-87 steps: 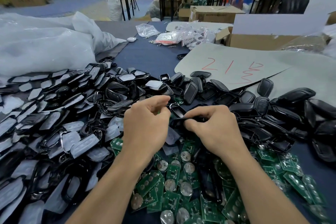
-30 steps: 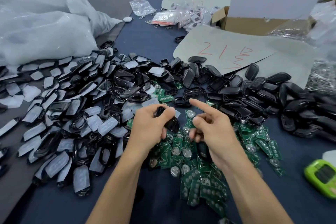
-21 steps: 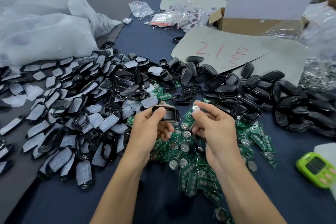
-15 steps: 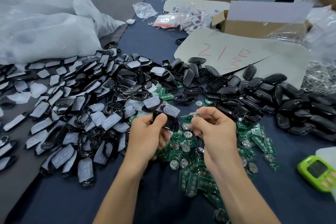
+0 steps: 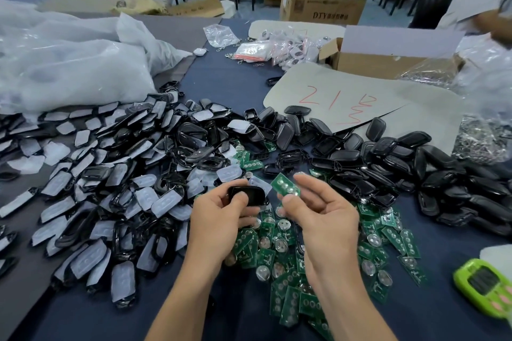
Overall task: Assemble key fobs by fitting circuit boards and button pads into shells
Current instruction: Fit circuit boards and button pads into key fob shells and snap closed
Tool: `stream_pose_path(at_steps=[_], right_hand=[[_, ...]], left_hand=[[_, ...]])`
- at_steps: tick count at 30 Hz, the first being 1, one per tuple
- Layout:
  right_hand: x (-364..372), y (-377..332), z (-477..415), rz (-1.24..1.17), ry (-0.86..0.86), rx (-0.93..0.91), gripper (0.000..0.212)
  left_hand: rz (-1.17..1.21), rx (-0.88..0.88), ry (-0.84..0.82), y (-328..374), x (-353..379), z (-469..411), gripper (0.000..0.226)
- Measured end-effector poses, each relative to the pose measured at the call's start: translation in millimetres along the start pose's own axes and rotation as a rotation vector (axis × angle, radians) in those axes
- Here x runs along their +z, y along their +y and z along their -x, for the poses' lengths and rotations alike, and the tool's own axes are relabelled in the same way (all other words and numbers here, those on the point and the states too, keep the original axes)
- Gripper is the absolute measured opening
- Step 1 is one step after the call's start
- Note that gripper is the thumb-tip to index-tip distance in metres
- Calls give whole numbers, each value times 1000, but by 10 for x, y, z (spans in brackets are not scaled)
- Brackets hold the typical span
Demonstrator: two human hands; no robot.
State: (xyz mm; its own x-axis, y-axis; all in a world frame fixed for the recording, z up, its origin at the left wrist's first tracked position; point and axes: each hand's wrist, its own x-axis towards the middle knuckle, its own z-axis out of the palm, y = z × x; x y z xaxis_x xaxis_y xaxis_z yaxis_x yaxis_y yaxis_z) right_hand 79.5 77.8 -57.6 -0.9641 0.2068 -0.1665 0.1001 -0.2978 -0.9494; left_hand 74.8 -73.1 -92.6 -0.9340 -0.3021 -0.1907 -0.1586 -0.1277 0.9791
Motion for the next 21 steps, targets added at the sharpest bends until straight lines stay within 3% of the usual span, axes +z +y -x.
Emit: stream_pose_path(at_steps=[5, 13, 21], right_hand=[[39, -51, 35, -55, -66, -21, 33], [65, -11, 99, 8, -144, -36, 27], [82, 31, 98, 79, -128, -83, 32]], left_hand=[[128, 45, -116, 52, 7, 63, 49], [95, 85, -157, 146, 42, 139, 46], [87, 219, -22, 203, 47, 263, 33]])
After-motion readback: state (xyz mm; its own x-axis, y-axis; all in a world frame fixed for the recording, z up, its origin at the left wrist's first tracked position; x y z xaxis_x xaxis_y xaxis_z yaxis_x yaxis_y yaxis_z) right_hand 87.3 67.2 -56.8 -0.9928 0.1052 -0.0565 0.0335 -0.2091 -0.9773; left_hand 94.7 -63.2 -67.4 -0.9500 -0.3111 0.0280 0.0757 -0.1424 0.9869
